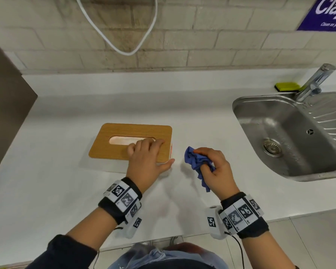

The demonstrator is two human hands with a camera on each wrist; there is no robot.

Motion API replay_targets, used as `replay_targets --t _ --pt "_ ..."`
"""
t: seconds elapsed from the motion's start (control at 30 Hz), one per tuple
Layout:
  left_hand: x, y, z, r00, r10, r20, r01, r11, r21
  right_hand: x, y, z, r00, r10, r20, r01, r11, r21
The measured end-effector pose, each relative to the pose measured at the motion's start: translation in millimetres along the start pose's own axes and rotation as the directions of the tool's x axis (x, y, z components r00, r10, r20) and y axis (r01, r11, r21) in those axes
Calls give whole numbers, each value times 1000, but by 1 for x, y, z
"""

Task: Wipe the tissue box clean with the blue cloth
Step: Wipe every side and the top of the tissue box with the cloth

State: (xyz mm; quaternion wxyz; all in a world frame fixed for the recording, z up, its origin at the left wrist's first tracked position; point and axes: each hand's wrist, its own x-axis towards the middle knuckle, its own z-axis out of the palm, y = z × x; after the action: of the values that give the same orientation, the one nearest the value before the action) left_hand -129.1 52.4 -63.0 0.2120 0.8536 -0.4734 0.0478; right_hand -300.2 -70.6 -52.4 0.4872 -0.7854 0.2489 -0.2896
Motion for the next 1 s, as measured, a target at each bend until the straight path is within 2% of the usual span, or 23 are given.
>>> replay_targets --t 0.07,0.13,0.17,0.23,0.27,0.3,0.37,0.43,0.53,0.63,0.73,0.8,0.9,1.0 --pt "4 -6 -24 996 -14 -84 4 993 -118 6 -9 -2 998 -18 58 17 1000 18" --pt "8 -17 -49 986 -42 -162 -10 951 -309 15 -24 -1 994 -40 102 37 999 28" --pt "9 -24 -59 982 -59 -180 -28 894 -447 19 -34 2 992 -77 97 73 996 46" --pt "9 -41 -72 983 -91 -157 -50 694 -718 28 -52 10 982 -189 10 188 980 63" --pt "8 -48 -78 988 -96 -121 -38 608 -793 34 -61 17 973 -229 -41 231 969 83" --pt "7 -53 -82 992 -93 -88 -21 560 -828 40 -70 24 967 -242 -81 251 960 127" --pt "6 -62 -89 996 -83 -45 5 526 -850 51 -82 44 957 -263 -123 282 943 177" --pt "7 -69 -94 996 -90 -11 35 492 -870 58 -94 65 941 -330 -81 337 936 104" --pt "9 -78 -97 995 -96 19 60 447 -893 62 -98 91 888 -458 45 460 886 -56" --pt "11 -82 -97 992 -124 22 72 418 -906 69 -102 103 881 -468 63 473 872 -125" --pt "13 -84 -95 991 -137 7 62 405 -912 72 -110 109 843 -533 78 537 823 -184" --pt "13 -85 -93 991 -135 -5 50 398 -916 72 -112 114 824 -561 84 566 807 -165" --pt "14 -86 -92 992 -126 -18 34 397 -917 68 -112 119 831 -545 111 556 822 -122" --pt "16 -86 -94 991 -133 -16 37 385 -922 65 -118 120 788 -574 220 595 803 -37"
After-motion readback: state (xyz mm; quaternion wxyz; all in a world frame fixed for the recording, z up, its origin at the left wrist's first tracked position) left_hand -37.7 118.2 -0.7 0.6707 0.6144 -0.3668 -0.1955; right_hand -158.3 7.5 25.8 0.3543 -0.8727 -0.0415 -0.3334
